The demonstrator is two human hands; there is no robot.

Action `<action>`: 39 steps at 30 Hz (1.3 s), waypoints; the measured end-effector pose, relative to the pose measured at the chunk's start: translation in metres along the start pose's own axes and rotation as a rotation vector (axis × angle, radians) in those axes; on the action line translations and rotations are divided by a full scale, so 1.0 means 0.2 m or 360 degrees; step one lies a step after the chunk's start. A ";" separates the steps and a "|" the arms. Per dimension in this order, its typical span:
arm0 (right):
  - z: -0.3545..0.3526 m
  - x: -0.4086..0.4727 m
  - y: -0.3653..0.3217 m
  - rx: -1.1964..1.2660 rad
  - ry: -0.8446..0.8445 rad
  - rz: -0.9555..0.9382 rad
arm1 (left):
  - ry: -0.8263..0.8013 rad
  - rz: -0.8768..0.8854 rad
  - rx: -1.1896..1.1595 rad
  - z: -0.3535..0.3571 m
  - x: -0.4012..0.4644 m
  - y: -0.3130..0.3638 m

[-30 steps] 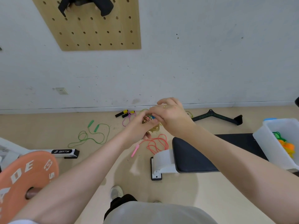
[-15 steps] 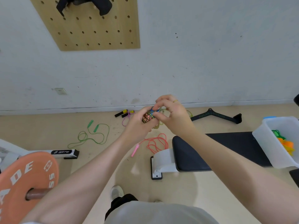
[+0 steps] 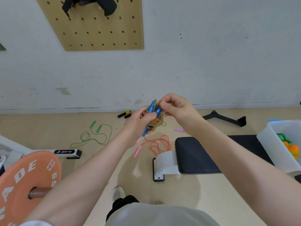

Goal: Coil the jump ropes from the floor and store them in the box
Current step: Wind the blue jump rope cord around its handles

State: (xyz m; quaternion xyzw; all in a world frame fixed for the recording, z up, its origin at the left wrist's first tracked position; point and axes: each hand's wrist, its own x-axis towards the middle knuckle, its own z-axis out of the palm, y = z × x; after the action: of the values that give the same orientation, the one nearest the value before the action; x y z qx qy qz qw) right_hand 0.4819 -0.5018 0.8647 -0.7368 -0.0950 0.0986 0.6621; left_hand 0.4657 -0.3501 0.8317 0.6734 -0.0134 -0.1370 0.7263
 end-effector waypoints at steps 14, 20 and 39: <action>0.07 0.05 0.01 -0.1852 -0.0133 -0.0245 | 0.0404 -0.0372 -0.0172 0.08 0.10 -0.07; 0.20 0.17 0.10 -0.1709 -0.0259 -0.0263 | 0.0574 -0.0548 -0.0233 -0.07 0.19 -0.15; 0.16 0.32 0.38 -0.2286 0.0099 -0.0626 | 0.0234 -0.0852 -0.0577 -0.11 0.51 -0.24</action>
State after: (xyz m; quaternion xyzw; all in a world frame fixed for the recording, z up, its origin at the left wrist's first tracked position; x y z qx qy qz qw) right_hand 0.5347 -0.4623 0.7844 -0.9600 -0.2473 -0.1289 0.0254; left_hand 0.5606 -0.3529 0.7650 0.5209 0.2412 -0.2743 0.7715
